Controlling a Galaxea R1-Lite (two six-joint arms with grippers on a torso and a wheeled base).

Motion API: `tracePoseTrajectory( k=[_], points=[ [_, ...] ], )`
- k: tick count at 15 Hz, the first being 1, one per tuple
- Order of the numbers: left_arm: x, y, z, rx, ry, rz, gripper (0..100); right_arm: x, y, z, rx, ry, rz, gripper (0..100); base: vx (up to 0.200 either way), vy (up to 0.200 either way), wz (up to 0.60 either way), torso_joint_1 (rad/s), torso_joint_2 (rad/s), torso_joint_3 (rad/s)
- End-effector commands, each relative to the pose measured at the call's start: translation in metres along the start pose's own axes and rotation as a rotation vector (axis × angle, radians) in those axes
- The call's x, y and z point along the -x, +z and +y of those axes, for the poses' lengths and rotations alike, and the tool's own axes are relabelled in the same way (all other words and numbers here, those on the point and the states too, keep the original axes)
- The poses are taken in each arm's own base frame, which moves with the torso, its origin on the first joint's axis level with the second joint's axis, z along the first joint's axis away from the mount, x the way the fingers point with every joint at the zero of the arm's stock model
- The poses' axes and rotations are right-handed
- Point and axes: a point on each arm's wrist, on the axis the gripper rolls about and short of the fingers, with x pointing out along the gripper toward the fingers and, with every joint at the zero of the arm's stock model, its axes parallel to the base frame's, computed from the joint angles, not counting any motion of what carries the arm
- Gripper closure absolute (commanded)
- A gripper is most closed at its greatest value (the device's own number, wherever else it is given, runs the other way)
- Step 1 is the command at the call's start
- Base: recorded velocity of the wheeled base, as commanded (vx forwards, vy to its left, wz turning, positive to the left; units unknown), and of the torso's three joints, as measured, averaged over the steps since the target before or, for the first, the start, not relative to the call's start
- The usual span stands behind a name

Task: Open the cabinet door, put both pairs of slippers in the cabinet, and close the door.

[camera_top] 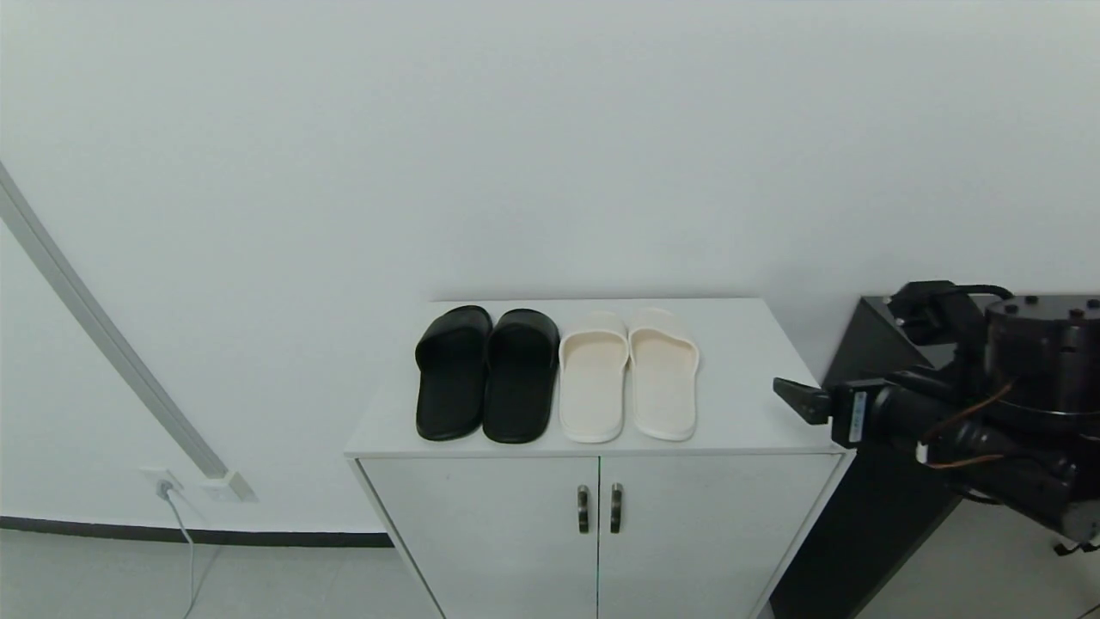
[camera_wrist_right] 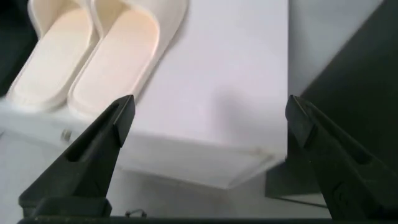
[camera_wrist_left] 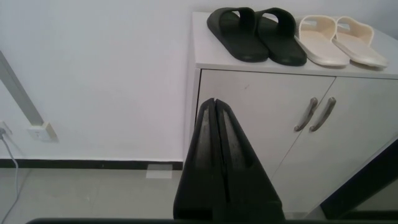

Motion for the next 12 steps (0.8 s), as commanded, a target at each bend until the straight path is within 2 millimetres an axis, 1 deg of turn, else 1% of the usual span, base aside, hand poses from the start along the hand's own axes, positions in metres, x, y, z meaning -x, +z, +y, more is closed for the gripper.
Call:
tracePoseTrajectory(
  k=[1,3,5,6,7,8,9,11,12],
  points=[
    [0.0,0.0,0.0,0.001,0.001,0.003,100,-0.032,-0.002,0.031,0.015,0.009,0.021,0,0.0,0.0,0.0,0.0,0.0,0.0],
    [0.0,0.0,0.0,0.001,0.001,0.001,100,-0.04,0.004,0.055,0.009,0.014,-0.012,0,0.0,0.0,0.0,0.0,0.0,0.0],
    [0.0,0.0,0.0,0.001,-0.001,0.001,100,-0.04,0.014,0.078,0.005,0.026,-0.056,0,0.0,0.0,0.0,0.0,0.0,0.0],
    [0.0,0.0,0.0,0.001,0.001,0.001,100,-0.039,0.015,0.082,0.005,0.032,-0.062,0,0.0,0.0,0.0,0.0,0.0,0.0],
    [0.0,0.0,0.0,0.001,0.0,0.004,100,-0.041,0.017,0.1,0.007,0.046,-0.078,0,0.0,0.0,0.0,0.0,0.0,0.0],
    [0.0,0.0,0.0,0.001,0.0,0.004,100,-0.041,0.015,0.11,0.013,0.067,-0.077,0,0.0,0.0,0.0,0.0,0.0,0.0],
    [0.0,0.0,0.0,0.001,0.001,0.006,100,-0.042,0.014,0.115,0.018,0.075,-0.072,0,0.0,0.0,0.0,0.0,0.0,0.0],
    [0.0,0.0,0.0,0.001,0.0,0.007,100,-0.052,0.012,0.121,0.02,0.049,-0.068,0,0.0,0.0,0.0,0.0,0.0,0.0],
    [-0.001,0.0,0.0,0.001,0.0,0.009,100,-0.062,0.01,0.127,0.015,0.027,-0.071,0,0.0,0.0,0.0,0.0,0.0,0.0]
  ],
)
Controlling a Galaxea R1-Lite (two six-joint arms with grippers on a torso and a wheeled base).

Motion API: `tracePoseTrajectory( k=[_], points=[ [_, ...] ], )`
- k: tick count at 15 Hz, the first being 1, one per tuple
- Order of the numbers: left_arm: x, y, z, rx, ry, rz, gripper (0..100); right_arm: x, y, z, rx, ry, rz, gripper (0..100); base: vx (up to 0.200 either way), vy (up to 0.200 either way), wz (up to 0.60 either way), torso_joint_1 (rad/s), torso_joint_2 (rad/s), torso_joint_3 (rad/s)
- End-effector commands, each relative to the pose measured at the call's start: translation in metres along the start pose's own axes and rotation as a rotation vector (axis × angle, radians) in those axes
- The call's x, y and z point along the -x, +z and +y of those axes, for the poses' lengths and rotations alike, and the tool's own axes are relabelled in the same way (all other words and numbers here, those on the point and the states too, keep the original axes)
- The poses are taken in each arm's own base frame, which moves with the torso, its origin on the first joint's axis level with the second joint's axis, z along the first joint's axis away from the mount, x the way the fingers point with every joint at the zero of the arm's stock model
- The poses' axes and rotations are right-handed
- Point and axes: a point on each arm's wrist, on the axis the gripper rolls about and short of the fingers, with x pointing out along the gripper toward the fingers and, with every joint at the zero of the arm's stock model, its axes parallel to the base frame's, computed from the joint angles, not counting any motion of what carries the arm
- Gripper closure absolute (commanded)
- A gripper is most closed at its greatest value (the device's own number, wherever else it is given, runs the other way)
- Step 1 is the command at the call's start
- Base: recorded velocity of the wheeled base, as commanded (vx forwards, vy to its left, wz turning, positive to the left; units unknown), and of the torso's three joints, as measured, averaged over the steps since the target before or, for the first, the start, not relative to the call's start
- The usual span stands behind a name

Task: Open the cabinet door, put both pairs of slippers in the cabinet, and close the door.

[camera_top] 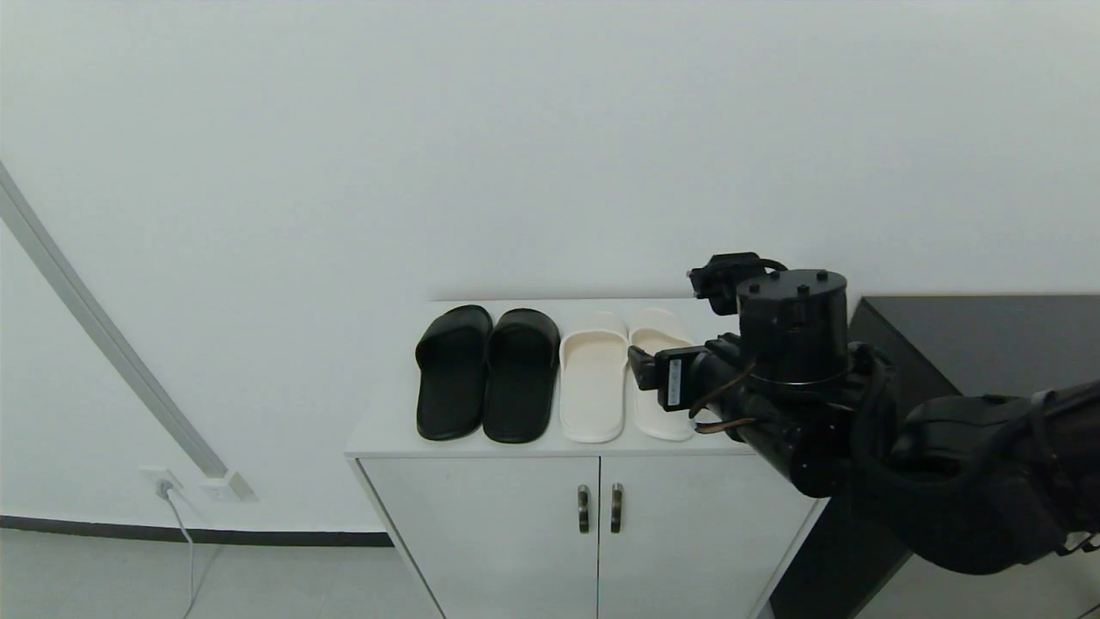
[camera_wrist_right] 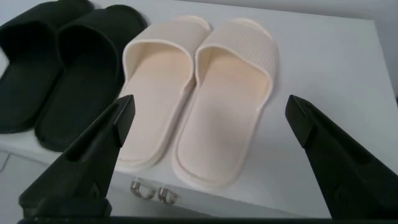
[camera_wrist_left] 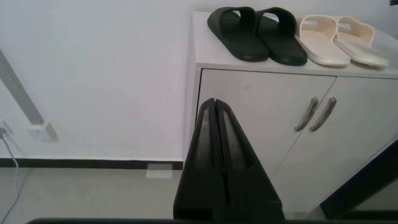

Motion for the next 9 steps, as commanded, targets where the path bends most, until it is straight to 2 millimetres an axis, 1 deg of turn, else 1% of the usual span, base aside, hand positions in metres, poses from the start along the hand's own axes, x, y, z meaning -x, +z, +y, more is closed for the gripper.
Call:
tracePoseTrajectory(
  k=[1,4,7,9],
  points=[
    [0.0,0.0,0.0,0.001,0.001,0.005,100,-0.019,-0.011,0.011,0.011,-0.022,0.015,0,0.0,0.0,0.0,0.0,0.0,0.0],
    [-0.001,0.0,0.0,0.001,-0.001,0.007,100,-0.043,-0.023,0.023,0.007,-0.089,0.012,0,0.0,0.0,0.0,0.0,0.0,0.0],
    [-0.001,0.0,0.0,0.001,-0.002,0.007,100,-0.058,-0.036,0.029,0.017,-0.096,0.032,0,0.0,0.0,0.0,0.0,0.0,0.0],
    [-0.001,0.0,0.0,0.001,-0.002,0.009,100,-0.071,-0.045,0.034,-0.009,-0.103,0.038,0,0.0,0.0,0.0,0.0,0.0,0.0]
  ],
)
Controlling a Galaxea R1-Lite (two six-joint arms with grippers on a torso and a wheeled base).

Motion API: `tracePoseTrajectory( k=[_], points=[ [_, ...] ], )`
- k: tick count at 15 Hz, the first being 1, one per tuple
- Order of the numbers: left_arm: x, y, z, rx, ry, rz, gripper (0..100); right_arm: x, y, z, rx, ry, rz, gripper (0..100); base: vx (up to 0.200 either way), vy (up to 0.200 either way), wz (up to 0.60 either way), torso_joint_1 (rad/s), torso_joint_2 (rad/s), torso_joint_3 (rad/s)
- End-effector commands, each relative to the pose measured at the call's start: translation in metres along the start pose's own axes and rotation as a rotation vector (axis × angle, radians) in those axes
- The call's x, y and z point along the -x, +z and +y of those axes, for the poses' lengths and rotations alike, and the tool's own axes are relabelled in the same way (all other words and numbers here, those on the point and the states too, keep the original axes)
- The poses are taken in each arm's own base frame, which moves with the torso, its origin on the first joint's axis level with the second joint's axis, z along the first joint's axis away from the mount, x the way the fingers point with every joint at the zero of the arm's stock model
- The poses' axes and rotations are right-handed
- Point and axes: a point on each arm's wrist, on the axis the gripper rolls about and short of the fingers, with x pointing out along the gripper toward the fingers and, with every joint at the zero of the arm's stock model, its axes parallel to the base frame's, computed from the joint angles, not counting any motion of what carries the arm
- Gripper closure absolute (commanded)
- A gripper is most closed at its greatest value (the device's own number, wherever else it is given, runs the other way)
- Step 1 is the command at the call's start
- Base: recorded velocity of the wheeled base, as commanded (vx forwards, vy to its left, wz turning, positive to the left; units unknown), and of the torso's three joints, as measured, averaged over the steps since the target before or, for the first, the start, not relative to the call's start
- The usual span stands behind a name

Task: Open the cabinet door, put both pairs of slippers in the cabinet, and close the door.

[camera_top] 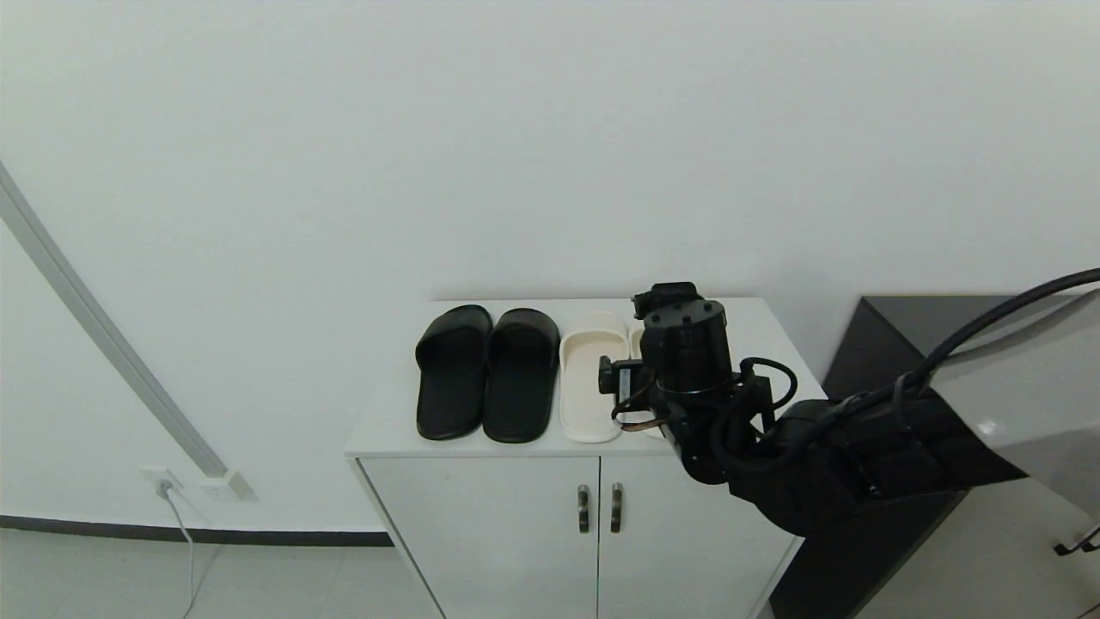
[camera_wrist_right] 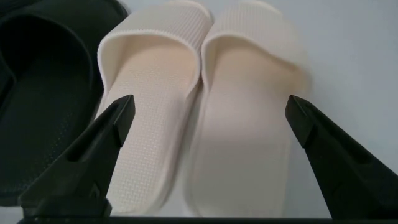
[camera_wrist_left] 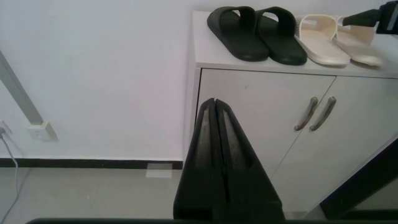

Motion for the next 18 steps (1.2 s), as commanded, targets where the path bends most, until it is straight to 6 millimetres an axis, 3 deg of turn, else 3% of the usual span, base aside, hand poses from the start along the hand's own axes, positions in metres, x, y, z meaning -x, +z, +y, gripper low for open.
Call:
tracePoseTrajectory(
  k=[1,5,14,17,18],
  points=[
    [0.0,0.0,0.0,0.001,0.0,0.003,100,-0.018,-0.019,0.007,0.014,-0.009,0.027,0,0.0,0.0,0.0,0.0,0.0,0.0],
    [0.0,0.0,0.0,0.001,0.0,0.005,100,-0.045,-0.029,0.012,0.004,-0.077,0.009,0,0.0,0.0,0.0,0.0,0.0,0.0],
    [0.0,0.0,0.0,0.001,0.0,0.005,100,-0.089,-0.014,0.015,-0.026,-0.118,-0.051,0,0.0,0.0,0.0,0.0,0.0,0.0],
    [0.0,0.0,0.0,0.002,0.0,0.005,100,-0.099,-0.017,0.017,-0.032,-0.122,-0.061,0,0.0,0.0,0.0,0.0,0.0,0.0],
    [0.0,0.0,0.0,0.002,0.0,0.005,100,-0.101,-0.018,0.017,-0.034,-0.123,-0.063,100,0.0,0.0,0.0,0.0,0.0,0.0]
  ],
)
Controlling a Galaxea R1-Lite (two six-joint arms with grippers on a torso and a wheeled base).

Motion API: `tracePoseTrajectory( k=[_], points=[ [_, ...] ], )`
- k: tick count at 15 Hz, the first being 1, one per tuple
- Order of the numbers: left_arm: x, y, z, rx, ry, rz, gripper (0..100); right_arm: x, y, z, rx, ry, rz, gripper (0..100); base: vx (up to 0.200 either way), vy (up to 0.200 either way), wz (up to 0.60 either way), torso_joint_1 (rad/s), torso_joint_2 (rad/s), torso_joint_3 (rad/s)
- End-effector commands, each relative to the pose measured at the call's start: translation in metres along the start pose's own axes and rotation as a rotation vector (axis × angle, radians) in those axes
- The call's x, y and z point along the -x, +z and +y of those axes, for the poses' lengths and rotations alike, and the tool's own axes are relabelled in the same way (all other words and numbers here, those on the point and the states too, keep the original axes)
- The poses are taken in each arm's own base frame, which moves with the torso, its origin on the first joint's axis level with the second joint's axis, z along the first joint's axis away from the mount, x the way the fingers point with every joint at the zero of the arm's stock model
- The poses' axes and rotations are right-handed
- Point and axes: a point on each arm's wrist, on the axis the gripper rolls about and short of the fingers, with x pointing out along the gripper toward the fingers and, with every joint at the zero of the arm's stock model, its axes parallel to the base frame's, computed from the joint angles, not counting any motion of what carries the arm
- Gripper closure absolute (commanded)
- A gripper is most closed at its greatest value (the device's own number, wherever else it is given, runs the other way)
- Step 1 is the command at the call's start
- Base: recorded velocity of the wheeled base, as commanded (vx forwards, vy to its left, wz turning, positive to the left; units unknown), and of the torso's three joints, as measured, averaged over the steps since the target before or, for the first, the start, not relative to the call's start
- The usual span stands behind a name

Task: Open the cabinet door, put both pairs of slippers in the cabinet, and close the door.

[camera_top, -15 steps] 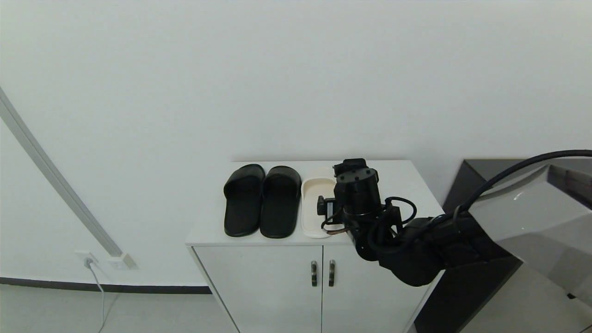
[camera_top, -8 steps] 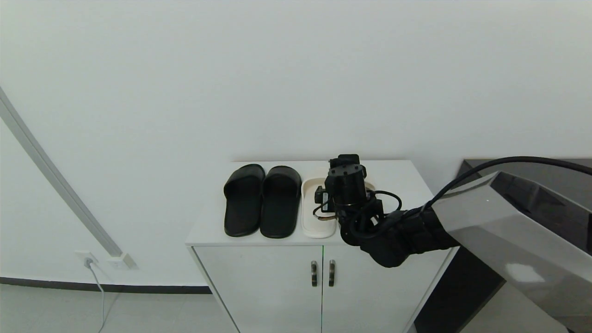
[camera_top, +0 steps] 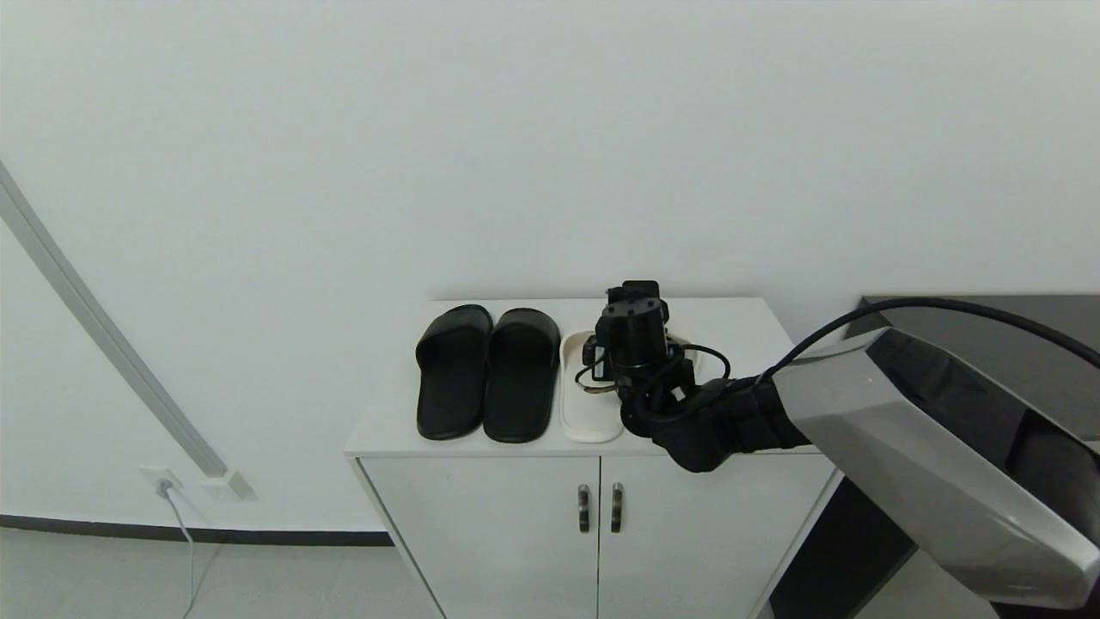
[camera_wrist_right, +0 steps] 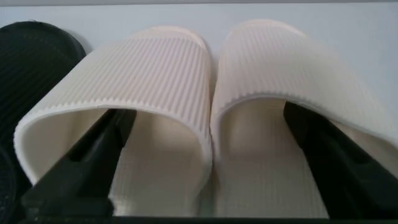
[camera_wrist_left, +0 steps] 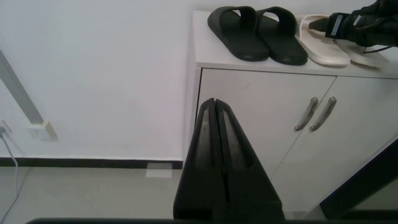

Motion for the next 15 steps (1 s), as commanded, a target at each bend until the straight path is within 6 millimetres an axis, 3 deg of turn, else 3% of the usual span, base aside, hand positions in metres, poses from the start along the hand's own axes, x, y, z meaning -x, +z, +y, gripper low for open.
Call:
tracePoseTrajectory(
  k=[1,6,8,12,14,15],
  points=[
    [0.0,0.0,0.0,0.001,0.0,0.002,100,-0.005,-0.007,0.001,0.003,-0.004,0.004,100,0.0,0.0,0.0,0.0,0.0,0.0],
    [0.0,0.0,0.0,0.001,0.0,0.002,100,-0.005,-0.001,-0.001,-0.009,-0.014,-0.01,100,0.0,0.0,0.0,0.0,0.0,0.0],
    [0.0,0.0,0.0,0.001,0.0,0.001,100,0.005,0.012,-0.006,-0.004,-0.04,-0.022,100,0.0,0.0,0.0,0.0,0.0,0.0],
    [0.001,0.0,0.0,0.001,0.003,-0.007,100,0.049,0.029,-0.037,0.102,-0.005,0.009,100,0.0,0.0,0.0,0.0,0.0,0.0],
    [0.001,0.0,0.0,0.001,0.002,-0.009,100,0.073,0.035,-0.053,0.116,0.12,0.026,100,0.0,0.0,0.0,0.0,0.0,0.0],
    [0.001,0.0,0.0,0.001,0.002,-0.01,100,0.096,0.037,-0.068,0.156,0.242,0.043,100,0.0,0.0,0.0,0.0,0.0,0.0]
  ],
)
